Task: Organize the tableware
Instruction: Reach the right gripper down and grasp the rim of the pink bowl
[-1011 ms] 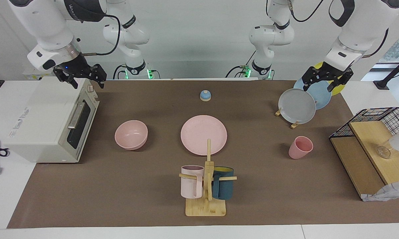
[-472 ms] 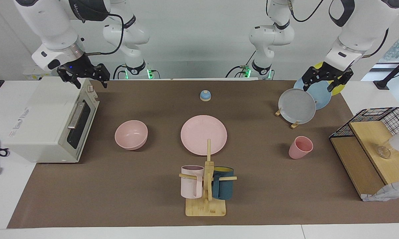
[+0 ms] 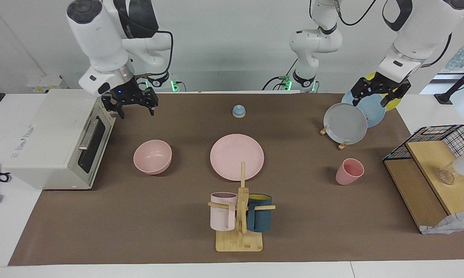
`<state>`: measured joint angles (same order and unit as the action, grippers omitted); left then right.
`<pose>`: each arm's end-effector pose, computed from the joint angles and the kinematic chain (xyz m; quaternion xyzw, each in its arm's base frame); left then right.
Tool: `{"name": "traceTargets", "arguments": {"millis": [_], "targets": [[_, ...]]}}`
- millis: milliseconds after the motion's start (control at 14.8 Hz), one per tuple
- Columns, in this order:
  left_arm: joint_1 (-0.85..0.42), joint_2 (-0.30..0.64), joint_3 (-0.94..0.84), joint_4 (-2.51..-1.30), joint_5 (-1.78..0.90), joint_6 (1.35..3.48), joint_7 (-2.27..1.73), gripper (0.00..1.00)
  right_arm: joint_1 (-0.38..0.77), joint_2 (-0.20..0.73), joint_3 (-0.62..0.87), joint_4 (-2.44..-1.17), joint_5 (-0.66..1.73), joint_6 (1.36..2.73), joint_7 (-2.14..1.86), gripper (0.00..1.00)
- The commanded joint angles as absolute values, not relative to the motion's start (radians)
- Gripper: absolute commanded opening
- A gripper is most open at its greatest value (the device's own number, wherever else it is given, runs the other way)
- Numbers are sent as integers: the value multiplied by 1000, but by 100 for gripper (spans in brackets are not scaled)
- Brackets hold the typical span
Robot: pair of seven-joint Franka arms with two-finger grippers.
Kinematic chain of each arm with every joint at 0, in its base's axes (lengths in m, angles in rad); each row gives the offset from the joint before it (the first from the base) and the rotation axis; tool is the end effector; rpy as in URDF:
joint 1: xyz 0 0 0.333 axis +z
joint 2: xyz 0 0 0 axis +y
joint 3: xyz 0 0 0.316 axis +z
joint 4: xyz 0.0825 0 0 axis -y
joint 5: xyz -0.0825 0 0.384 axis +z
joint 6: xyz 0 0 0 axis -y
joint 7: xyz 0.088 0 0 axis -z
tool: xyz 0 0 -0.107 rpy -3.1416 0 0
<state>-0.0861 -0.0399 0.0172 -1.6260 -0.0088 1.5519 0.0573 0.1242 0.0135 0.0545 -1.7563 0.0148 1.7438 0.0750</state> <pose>0.5380 -0.0379 0.6187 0.9979 -0.0631 -0.0171 0.0046 0.5555 0.1015 0.5436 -0.9986 -0.0505 0.0139 0.0059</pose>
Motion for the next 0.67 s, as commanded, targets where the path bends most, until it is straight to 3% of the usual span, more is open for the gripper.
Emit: {"name": "traceTargets", "arguments": {"millis": [0,337,607], "targets": [[-77,-58,6,-1638,11,1543,55,100,165,61,55,-1863,25,1897,147,100],[-77,-58,6,-1638,11,1545,55,100,179,60,55,-2101,20,2181,164,100],[-77,-58,6,-1638,11,1545,55,100,193,72,55,-2161,20,2250,164,100]]}}
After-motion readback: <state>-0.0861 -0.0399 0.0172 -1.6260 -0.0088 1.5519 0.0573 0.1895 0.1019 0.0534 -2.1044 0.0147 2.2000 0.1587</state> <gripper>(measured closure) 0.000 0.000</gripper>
